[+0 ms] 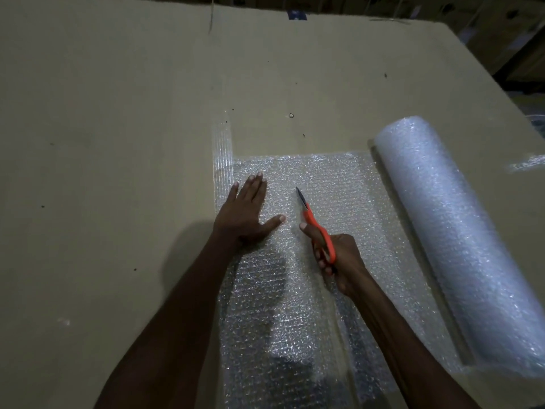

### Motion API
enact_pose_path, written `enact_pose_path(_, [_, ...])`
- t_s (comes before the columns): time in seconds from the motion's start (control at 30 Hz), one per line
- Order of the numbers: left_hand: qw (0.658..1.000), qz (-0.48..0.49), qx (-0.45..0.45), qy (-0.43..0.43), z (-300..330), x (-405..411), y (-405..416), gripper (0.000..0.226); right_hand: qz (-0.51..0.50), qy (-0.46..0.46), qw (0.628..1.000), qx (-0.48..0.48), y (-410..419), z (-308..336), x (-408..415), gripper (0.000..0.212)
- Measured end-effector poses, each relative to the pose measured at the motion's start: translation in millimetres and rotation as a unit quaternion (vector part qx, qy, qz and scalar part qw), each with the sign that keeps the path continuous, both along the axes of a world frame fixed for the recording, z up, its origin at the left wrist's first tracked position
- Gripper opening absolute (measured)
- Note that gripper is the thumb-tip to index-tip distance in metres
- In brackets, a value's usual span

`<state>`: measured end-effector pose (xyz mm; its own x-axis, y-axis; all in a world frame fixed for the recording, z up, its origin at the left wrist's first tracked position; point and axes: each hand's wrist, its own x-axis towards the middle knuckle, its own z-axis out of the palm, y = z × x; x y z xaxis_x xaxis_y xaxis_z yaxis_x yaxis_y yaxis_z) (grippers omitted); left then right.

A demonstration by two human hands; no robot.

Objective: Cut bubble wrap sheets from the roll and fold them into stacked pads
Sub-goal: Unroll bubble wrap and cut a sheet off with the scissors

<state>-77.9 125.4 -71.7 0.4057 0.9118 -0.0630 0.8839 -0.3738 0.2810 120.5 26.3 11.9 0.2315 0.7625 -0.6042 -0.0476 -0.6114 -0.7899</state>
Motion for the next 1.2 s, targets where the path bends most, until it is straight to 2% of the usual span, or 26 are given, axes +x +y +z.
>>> enact_pose_path(0.2, [1.0, 0.004, 0.018, -0.006, -4.7, -1.1, -1.3, 0.1, 0.0, -0.011, 1.0, -0.003, 7.4, -4.4, -0.5, 0.05])
enact_pose_path(0.93, [0.999, 0.003, 0.031, 0.008, -3.1, -1.6, -9.8, 0.103, 0.01, -0.011, 1.0, 0.014, 30.0, -6.3, -2.5, 0.043])
enact_pose_path(1.2, [0.999, 0.01, 0.044, -0.005, -3.0, -1.4, -12.7, 0.105, 0.02, -0.027, 0.999, 0.011, 41.4, -6.4, -4.3, 0.048])
